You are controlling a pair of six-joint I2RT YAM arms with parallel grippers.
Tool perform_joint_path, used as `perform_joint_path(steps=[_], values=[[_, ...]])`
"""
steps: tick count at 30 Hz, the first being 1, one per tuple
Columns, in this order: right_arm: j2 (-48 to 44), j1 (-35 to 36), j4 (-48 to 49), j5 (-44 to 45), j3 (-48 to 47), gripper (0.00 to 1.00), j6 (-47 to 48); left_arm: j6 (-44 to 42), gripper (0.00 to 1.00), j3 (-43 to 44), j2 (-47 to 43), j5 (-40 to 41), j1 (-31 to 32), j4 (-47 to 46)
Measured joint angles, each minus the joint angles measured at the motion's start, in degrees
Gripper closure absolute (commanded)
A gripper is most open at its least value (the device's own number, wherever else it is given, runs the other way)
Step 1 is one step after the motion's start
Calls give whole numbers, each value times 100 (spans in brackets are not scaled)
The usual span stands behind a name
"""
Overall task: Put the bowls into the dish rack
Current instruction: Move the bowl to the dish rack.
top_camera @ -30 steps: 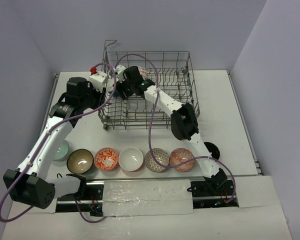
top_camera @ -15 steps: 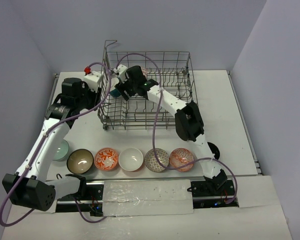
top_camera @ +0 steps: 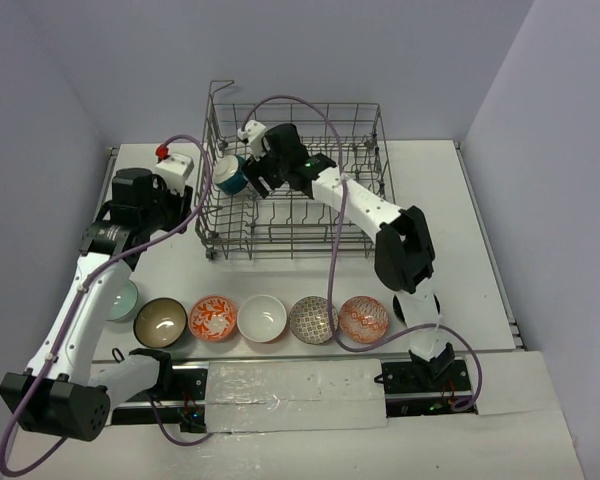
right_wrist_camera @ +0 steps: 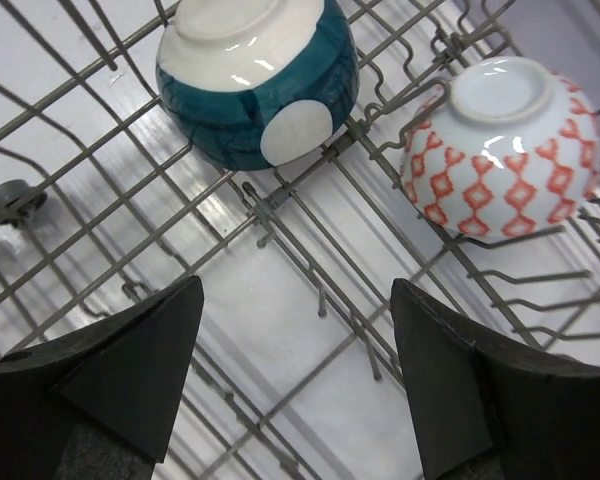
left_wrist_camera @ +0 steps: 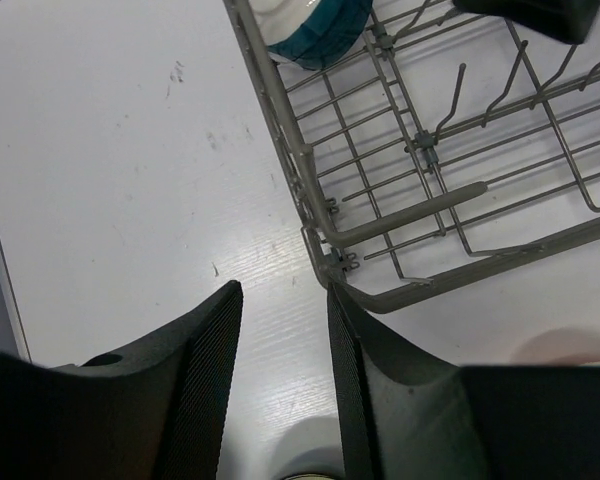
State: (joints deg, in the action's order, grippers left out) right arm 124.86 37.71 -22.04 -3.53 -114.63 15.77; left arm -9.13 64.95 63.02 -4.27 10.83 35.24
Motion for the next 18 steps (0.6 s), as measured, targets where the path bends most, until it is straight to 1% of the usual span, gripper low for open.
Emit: perform_joint_path(steps=[2, 6, 9, 12, 16, 18], values=[[-221, 0, -68, 9, 107, 18, 39, 59, 52, -48, -107, -7, -92, -2], [-767, 0, -162, 9, 442, 20, 111, 160, 50, -109, -350, -52, -295, -26], [-1228, 0, -334, -7, 693, 25, 210, 225, 48, -188, -527, -63, -417, -68], [-1657, 0, -501, -61, 876, 33, 323, 254, 48, -310, -669, -57, -485, -72], [-2328, -17, -887, -385, 1202, 37, 435, 251, 49, -525, -772, 81, -503, -157], [-2634, -28, -1067, -634, 1351, 37, 516, 254, 49, -662, -791, 162, -514, -214]])
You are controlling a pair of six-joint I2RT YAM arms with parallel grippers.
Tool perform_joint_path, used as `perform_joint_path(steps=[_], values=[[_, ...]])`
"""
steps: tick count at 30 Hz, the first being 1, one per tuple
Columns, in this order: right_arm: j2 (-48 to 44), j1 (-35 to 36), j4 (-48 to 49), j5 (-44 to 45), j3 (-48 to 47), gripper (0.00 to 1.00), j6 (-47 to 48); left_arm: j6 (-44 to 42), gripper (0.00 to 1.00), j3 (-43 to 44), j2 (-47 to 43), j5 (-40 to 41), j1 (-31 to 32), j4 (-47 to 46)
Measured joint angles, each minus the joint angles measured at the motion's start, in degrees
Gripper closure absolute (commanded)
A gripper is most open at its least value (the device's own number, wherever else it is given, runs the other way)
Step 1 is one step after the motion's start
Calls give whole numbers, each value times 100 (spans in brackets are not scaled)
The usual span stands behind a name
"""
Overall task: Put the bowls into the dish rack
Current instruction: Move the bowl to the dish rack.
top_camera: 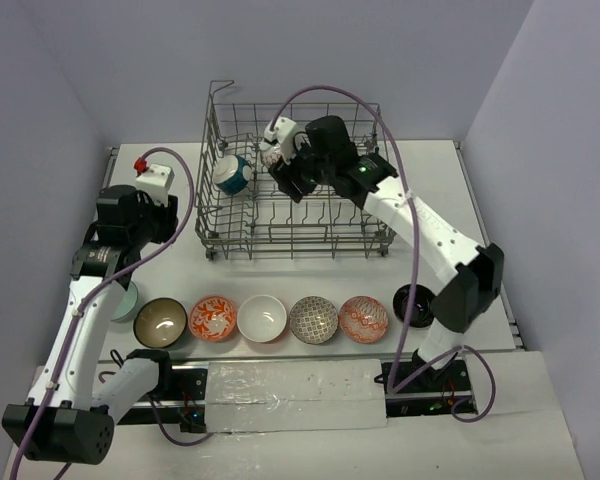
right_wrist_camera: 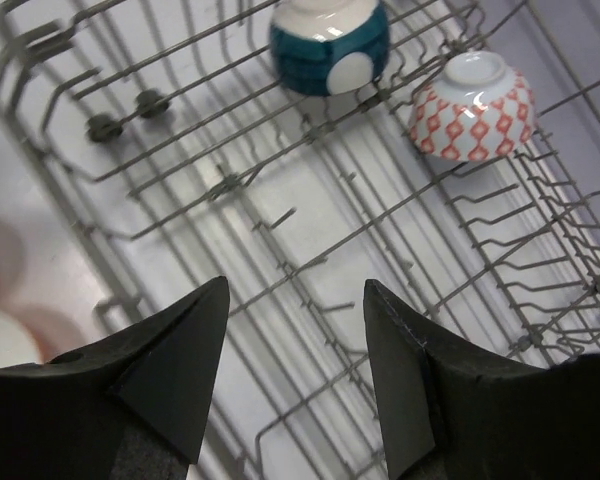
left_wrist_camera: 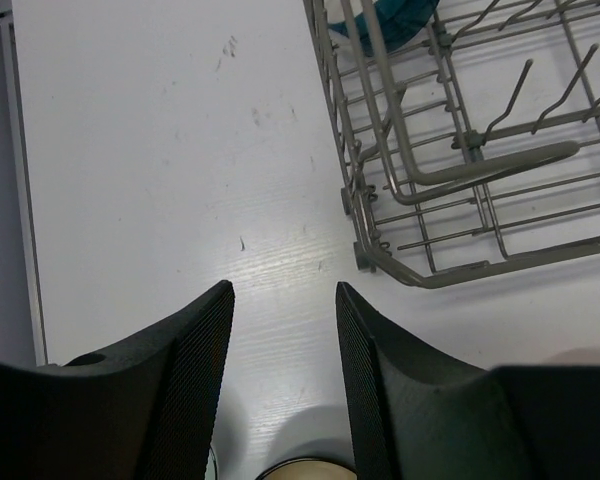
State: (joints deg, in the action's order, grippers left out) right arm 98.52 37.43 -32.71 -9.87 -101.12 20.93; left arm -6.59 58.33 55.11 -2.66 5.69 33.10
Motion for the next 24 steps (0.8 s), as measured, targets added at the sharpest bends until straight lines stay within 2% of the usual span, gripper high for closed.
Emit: perform_joint_path(steps=[8, 16, 24], values=[[-839, -52, -1130, -1270, 289, 35, 579, -20, 47, -581, -376, 15, -199, -164], [-756, -61, -2092, -2022, 337, 35, 1123, -24, 46, -769, -682, -57, -393, -378], [-315, -76, -2249, -2173, 339, 36, 1346, -24, 44, -975, -848, -118, -494, -461]])
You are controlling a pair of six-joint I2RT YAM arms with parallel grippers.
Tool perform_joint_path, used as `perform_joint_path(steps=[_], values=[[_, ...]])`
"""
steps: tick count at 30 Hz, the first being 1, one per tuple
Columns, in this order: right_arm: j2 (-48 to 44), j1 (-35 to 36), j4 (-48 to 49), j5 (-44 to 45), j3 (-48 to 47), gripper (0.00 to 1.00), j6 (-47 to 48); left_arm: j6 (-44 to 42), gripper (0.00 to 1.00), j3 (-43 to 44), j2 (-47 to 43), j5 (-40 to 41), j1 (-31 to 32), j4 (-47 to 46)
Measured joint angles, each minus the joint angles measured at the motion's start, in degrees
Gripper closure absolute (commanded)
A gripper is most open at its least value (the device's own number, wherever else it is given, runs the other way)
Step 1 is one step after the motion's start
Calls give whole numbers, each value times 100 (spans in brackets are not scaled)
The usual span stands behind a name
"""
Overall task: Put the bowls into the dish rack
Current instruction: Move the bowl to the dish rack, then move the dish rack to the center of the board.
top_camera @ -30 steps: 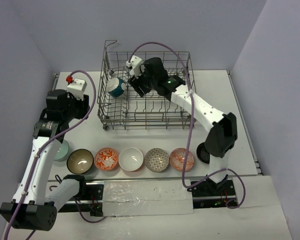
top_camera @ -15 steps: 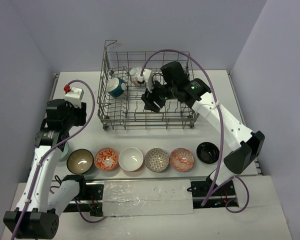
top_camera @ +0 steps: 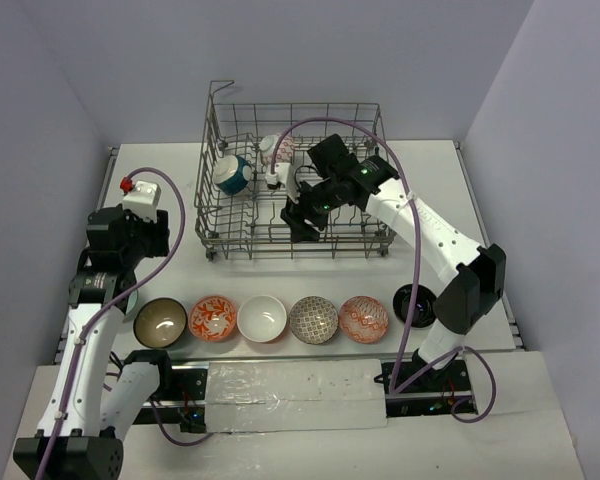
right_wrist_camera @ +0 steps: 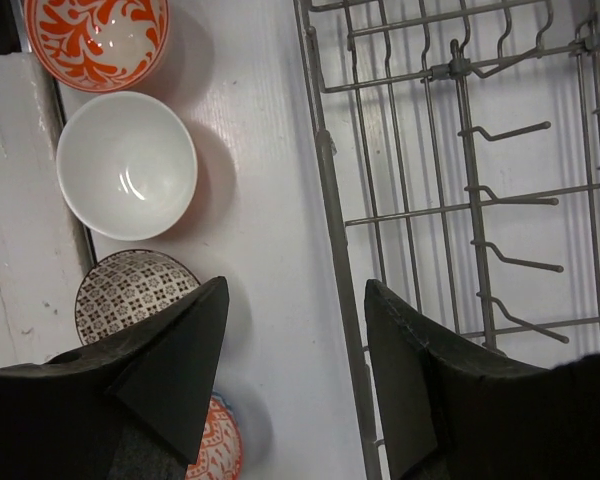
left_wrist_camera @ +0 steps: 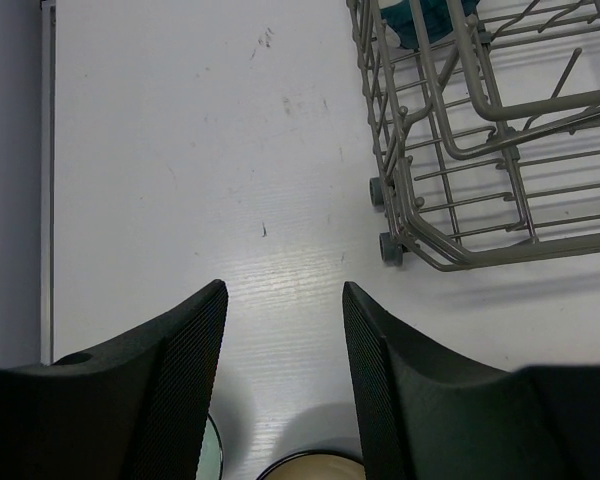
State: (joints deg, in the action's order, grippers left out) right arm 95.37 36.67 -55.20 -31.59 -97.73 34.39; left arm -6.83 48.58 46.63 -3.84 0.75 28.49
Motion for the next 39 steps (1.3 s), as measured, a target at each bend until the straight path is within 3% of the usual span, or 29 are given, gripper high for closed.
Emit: perform_joint_path(steps=[11, 21, 39], values=[[302, -142, 2, 2, 0, 41, 90, 2, 43, -46, -103, -109, -31, -44], [348, -157, 48, 50, 59, 77, 166, 2, 43, -46, -76, -195, -31, -44], [345, -184, 164, -7, 133, 93, 284, 7, 42, -46, -68, -289, -214, -42]])
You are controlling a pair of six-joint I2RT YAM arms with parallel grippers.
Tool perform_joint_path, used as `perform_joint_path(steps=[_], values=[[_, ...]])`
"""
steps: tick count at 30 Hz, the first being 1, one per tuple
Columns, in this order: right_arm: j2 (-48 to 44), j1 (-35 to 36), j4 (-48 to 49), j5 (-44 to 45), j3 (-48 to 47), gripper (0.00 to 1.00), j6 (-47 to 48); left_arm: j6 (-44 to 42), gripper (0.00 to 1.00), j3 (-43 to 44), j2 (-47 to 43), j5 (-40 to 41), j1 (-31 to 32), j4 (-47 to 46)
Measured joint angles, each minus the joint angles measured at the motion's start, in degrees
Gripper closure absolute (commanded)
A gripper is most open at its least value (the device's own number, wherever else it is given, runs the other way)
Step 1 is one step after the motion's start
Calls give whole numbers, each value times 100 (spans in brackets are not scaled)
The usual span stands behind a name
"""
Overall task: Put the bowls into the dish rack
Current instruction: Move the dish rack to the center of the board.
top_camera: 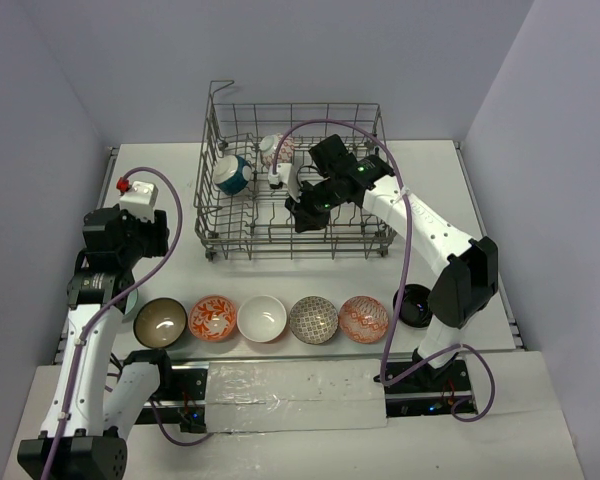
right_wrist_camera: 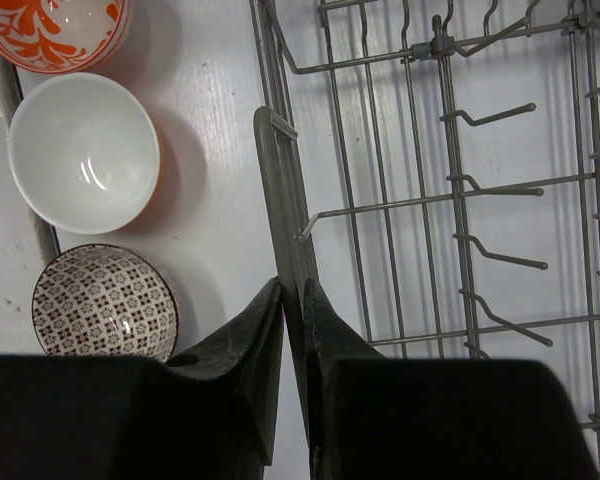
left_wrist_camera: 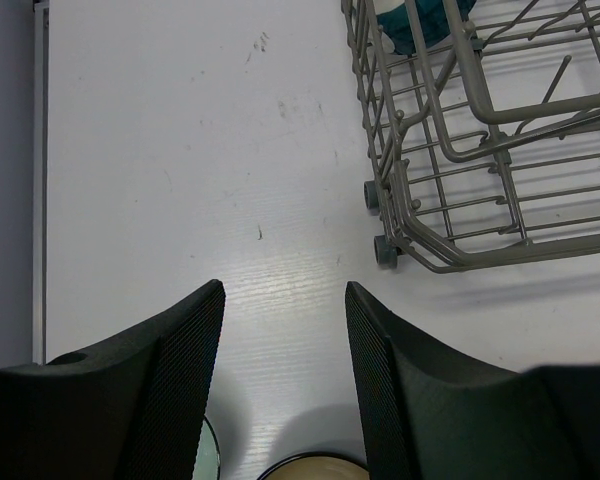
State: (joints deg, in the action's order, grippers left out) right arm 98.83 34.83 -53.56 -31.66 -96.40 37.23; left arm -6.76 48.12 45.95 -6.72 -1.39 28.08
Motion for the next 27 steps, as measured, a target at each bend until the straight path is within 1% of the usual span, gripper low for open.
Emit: perform_joint_path(steps=[11, 27], values=[[-26, -13, 42, -74, 57, 100, 81, 13, 42, 0, 2, -35, -35, 2], [-197, -20, 278, -105, 317, 100, 188, 15, 42, 0, 81, -103, -52, 2]])
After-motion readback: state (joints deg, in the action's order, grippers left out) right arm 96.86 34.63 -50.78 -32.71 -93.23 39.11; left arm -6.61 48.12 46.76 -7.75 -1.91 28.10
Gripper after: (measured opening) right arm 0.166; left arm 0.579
